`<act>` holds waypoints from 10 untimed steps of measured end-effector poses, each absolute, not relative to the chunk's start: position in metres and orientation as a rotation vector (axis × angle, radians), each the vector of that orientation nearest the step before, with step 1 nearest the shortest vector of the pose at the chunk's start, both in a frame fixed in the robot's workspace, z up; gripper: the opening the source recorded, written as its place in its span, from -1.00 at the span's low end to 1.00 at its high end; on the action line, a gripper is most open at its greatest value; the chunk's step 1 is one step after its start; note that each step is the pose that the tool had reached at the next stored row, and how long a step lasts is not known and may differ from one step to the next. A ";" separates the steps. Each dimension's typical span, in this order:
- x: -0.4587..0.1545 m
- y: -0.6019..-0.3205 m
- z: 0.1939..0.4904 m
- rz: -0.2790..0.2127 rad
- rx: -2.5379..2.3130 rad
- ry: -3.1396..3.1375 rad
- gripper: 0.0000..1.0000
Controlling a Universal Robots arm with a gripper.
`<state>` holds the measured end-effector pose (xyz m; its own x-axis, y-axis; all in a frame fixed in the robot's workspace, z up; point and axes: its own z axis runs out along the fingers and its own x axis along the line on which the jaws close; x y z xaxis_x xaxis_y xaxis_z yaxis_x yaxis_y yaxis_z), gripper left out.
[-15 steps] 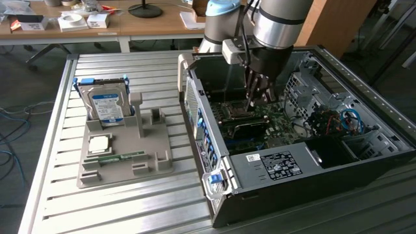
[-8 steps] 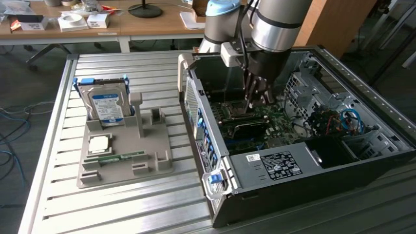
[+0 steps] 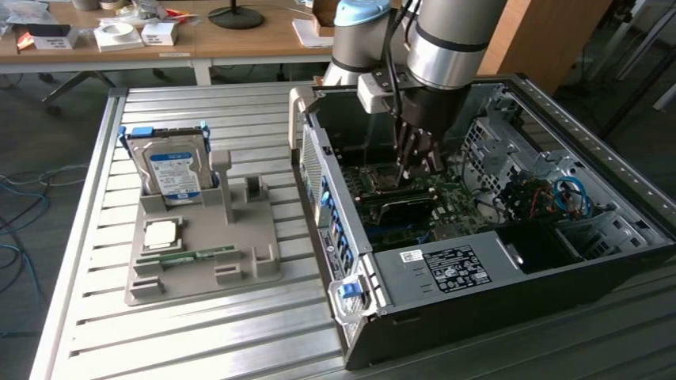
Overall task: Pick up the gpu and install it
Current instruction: 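Press down on the gpu until it lock into place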
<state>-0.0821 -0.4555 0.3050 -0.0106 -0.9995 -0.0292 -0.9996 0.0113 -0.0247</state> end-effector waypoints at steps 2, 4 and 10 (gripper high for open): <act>-0.083 -0.454 0.304 0.004 -2.183 2.206 -0.79; -0.084 -0.454 0.304 0.005 -2.183 2.206 -0.79; -0.084 -0.454 0.303 0.004 -2.183 2.206 -0.79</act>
<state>-0.0835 -0.4539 0.3026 -0.0103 -0.9995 -0.0290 -0.9996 0.0110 -0.0247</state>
